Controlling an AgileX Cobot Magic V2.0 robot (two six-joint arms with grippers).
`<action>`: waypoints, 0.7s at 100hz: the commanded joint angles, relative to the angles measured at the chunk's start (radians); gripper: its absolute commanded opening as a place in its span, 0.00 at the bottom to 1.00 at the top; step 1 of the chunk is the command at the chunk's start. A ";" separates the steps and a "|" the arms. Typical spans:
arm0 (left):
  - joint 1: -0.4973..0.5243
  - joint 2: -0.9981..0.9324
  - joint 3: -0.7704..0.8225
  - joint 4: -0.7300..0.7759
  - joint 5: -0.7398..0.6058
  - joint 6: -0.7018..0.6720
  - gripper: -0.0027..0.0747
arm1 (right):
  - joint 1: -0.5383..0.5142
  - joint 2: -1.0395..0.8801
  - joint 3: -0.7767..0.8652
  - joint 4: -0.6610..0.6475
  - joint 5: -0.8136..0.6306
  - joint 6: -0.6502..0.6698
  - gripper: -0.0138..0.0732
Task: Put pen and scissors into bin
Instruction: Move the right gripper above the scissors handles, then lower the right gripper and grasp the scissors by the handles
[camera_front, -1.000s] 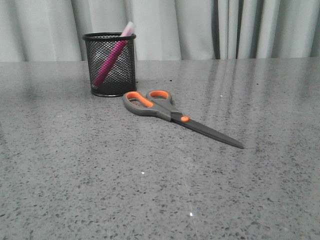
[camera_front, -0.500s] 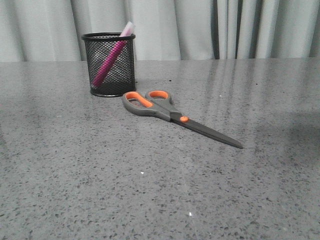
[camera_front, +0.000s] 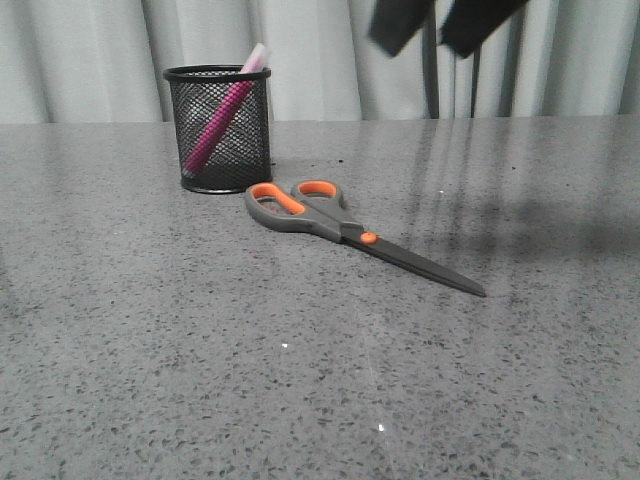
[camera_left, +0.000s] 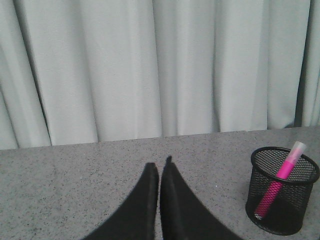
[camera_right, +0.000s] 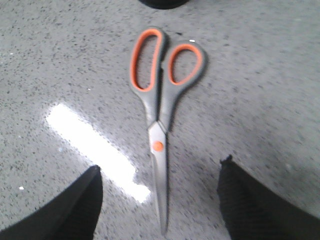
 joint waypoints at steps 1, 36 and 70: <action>0.002 -0.005 -0.021 -0.037 -0.017 -0.001 0.01 | 0.020 0.035 -0.076 -0.008 -0.013 0.009 0.67; 0.002 -0.005 -0.021 -0.039 -0.020 -0.001 0.01 | 0.025 0.199 -0.097 -0.014 -0.010 0.016 0.67; 0.002 -0.005 -0.021 -0.039 -0.041 -0.001 0.01 | 0.063 0.227 -0.099 -0.042 -0.067 -0.005 0.67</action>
